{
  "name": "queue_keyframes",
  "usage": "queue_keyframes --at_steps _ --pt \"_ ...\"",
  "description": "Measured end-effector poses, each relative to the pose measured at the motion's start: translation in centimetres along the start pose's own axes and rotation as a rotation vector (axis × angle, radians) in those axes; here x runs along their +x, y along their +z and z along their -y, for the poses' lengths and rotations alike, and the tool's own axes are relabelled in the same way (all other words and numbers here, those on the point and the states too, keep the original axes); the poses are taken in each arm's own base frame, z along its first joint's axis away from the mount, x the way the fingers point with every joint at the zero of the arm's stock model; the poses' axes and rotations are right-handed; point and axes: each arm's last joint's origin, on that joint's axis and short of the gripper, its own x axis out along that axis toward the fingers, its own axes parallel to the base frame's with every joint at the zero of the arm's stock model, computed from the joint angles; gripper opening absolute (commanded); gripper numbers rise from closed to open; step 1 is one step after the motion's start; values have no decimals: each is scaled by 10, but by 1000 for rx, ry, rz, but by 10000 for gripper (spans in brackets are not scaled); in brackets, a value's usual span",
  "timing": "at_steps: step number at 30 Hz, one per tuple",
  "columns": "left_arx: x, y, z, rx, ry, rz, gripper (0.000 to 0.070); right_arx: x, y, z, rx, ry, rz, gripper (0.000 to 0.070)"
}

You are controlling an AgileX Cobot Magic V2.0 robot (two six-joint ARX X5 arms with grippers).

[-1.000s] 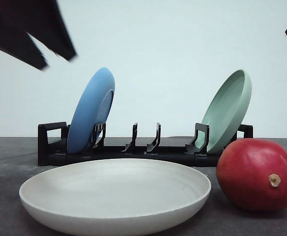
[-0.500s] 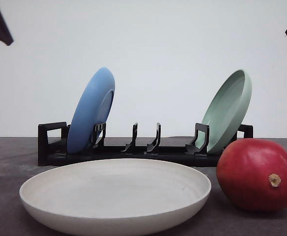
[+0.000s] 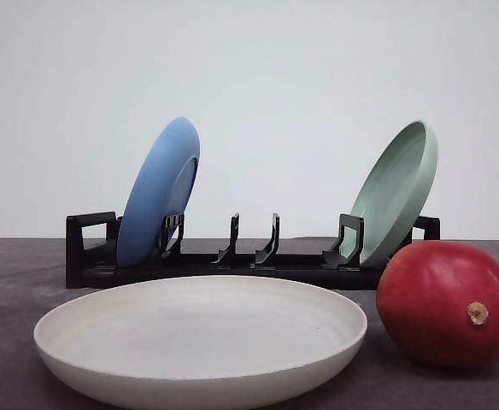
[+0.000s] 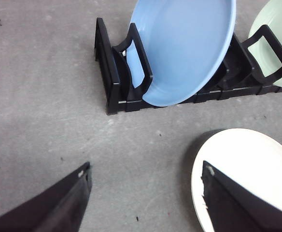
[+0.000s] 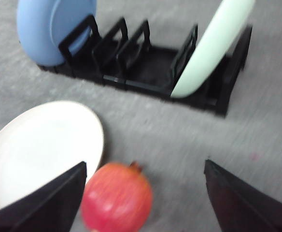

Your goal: Place pomegranate in white plate

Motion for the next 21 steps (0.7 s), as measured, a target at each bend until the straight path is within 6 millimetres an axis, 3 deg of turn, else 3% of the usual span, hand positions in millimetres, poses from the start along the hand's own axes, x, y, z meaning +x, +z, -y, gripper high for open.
queue_keyframes --at_steps 7,11,21 --pt "0 0 0 0 0 2 435 20 -1 -6 93 -17 -146 507" --pt "0 0 0 1 0 2 435 39 -5 -11 91 -53 -247 615" --pt "0 0 0 1 0 3 434 76 -9 -23 81 -44 -344 632"
